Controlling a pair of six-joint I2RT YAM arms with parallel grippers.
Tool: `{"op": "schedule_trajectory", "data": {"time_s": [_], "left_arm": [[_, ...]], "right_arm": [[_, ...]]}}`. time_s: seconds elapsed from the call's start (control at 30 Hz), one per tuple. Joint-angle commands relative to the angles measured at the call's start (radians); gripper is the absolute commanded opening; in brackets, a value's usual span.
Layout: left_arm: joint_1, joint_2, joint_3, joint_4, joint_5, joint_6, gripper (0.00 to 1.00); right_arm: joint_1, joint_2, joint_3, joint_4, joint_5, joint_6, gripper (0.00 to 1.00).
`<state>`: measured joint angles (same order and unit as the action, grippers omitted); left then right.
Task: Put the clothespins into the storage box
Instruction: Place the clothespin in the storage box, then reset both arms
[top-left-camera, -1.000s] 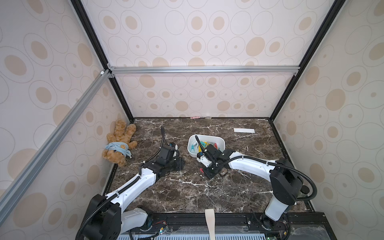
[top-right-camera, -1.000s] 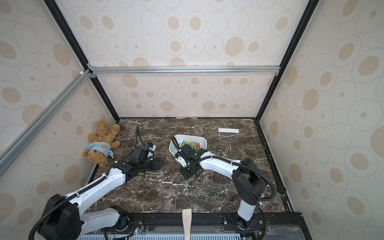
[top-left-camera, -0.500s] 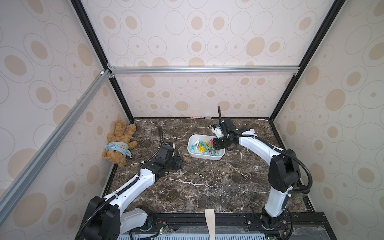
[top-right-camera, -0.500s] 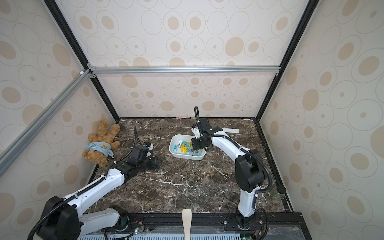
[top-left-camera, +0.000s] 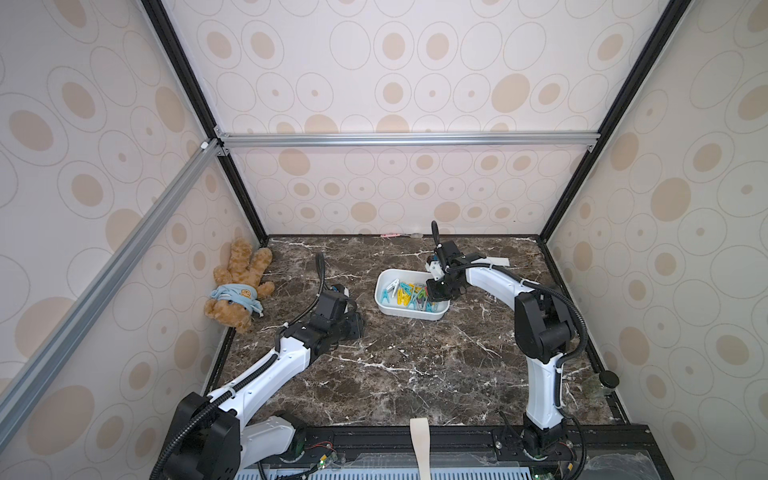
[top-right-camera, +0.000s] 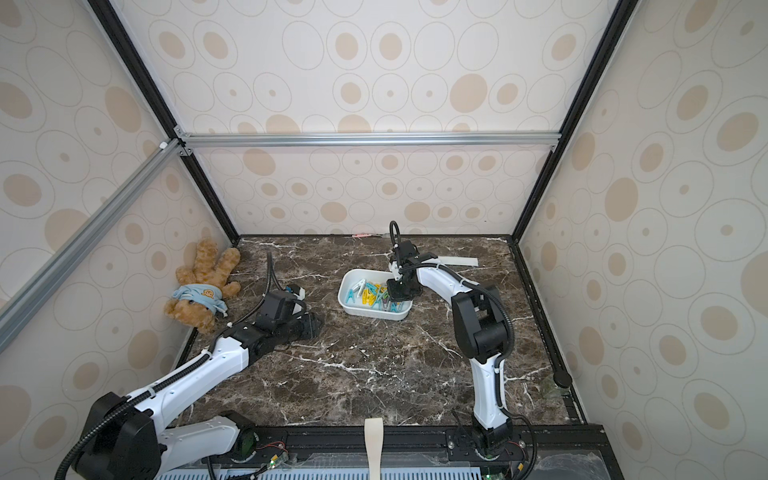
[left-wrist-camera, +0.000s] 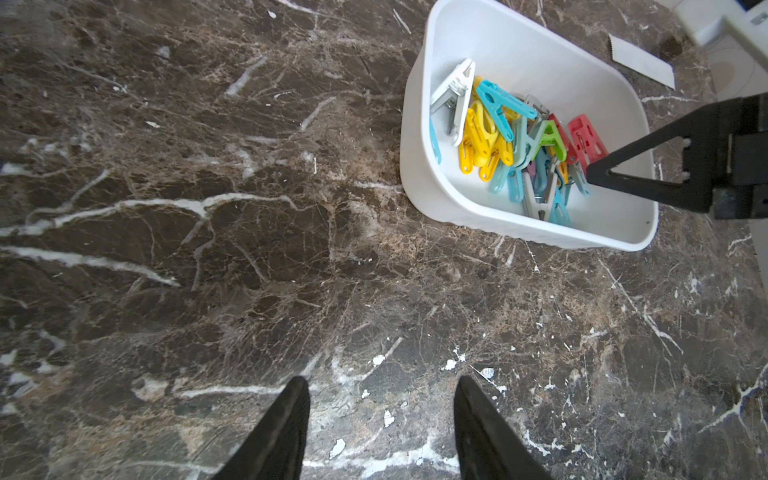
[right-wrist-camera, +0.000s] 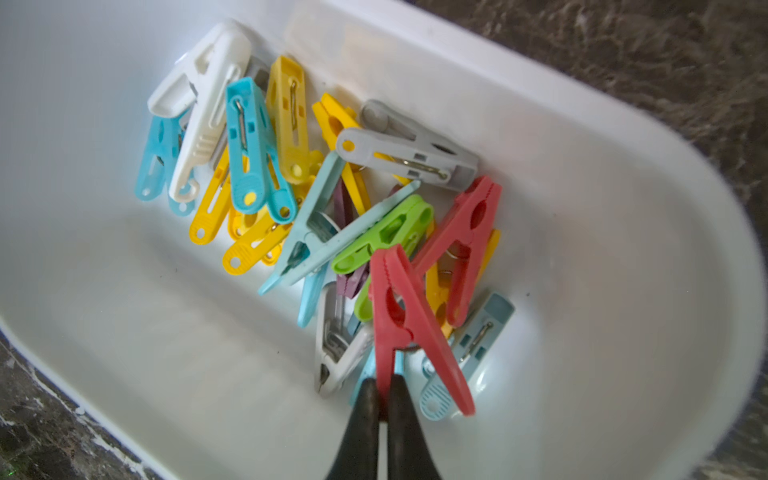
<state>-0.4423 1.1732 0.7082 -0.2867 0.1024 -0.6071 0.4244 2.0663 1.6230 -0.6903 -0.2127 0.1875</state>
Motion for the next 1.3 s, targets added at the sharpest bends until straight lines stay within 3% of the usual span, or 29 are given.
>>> {"op": "schedule_trajectory", "data": {"time_s": [0.0, 0.07, 0.2, 0.27, 0.47, 0.63, 0.67, 0.7, 0.77, 0.8, 0.93, 1.03, 1.13, 1.27], "left_arm": [[0.011, -0.016, 0.031, -0.025, -0.018, -0.02, 0.58], [0.013, -0.009, 0.035, -0.025, -0.025, -0.02, 0.63], [0.014, 0.013, 0.061, -0.021, -0.029, -0.006, 0.92], [0.015, 0.021, 0.081, -0.007, -0.035, 0.005, 0.99], [0.022, 0.064, 0.152, 0.058, -0.136, 0.093, 0.99], [0.036, 0.043, 0.125, 0.224, -0.256, 0.192, 0.99], [0.044, 0.034, 0.111, 0.264, -0.269, 0.212, 0.99], [0.051, 0.024, 0.083, 0.321, -0.281, 0.239, 0.99], [0.064, 0.006, 0.027, 0.425, -0.299, 0.298, 0.99], [0.069, -0.001, 0.0, 0.467, -0.316, 0.327, 0.99], [0.098, -0.032, -0.095, 0.561, -0.423, 0.398, 0.99], [0.12, -0.09, -0.211, 0.695, -0.477, 0.443, 0.99], [0.123, -0.142, -0.369, 0.865, -0.488, 0.522, 0.99], [0.156, -0.126, -0.417, 0.927, -0.554, 0.541, 0.99]], "right_arm": [[-0.003, -0.042, 0.007, -0.012, 0.002, 0.007, 0.21], [-0.003, -0.07, -0.001, -0.014, 0.004, 0.004, 0.29], [-0.003, -0.148, -0.021, -0.02, 0.012, 0.003, 0.37], [-0.003, -0.193, -0.031, -0.021, 0.02, 0.0, 0.39], [-0.003, -0.365, -0.136, 0.044, 0.081, -0.029, 0.46], [-0.003, -0.53, -0.262, 0.106, 0.25, -0.056, 0.66], [-0.004, -0.566, -0.299, 0.137, 0.291, -0.059, 0.78], [-0.005, -0.611, -0.345, 0.182, 0.337, -0.069, 0.82], [-0.014, -0.696, -0.441, 0.287, 0.396, -0.104, 0.83], [-0.018, -0.743, -0.506, 0.357, 0.41, -0.141, 1.0], [-0.034, -0.875, -0.749, 0.674, 0.398, -0.235, 1.0], [-0.046, -0.897, -0.792, 0.713, 0.412, -0.22, 1.0], [-0.045, -0.943, -0.857, 0.788, 0.495, -0.218, 1.0], [-0.052, -1.012, -1.013, 0.948, 0.614, -0.223, 1.0]]}}
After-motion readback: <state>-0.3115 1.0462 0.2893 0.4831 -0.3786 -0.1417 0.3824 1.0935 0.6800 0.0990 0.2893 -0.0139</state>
